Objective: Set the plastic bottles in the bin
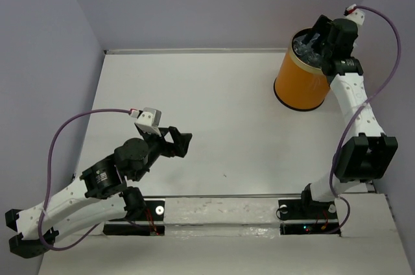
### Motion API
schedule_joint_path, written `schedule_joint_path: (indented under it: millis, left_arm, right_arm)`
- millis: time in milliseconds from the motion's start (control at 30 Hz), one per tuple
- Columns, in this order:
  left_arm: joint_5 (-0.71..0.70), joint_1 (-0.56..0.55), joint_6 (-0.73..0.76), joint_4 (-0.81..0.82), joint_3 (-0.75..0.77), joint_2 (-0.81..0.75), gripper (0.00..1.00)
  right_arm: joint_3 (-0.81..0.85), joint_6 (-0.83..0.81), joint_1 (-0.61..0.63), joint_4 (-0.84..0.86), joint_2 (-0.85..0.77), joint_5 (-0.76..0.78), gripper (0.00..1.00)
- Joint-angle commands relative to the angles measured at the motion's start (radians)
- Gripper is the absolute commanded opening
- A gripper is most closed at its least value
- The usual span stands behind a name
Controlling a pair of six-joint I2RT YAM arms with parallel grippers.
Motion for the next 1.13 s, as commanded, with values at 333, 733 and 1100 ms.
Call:
schedule_joint_path:
  millis: [333, 733, 1100]
  left_arm:
    - [-0.151, 0.004, -0.042, -0.029, 0.006, -0.046, 0.99]
    - [-0.017, 0.004, -0.077, 0.072, 0.104, -0.098, 0.99]
    - [-0.038, 0.004, 0.008, 0.169, 0.156, -0.152, 0.99]
  right_arm:
    - [-0.322, 0.196, -0.015, 0.017, -0.492, -0.227, 1.00]
    - [-0.591, 0.282, -0.015, -0.026, -1.023, -0.654, 1.00]
    - [-0.622, 0.255, -0.015, -0.151, -1.358, -0.792, 1.00]
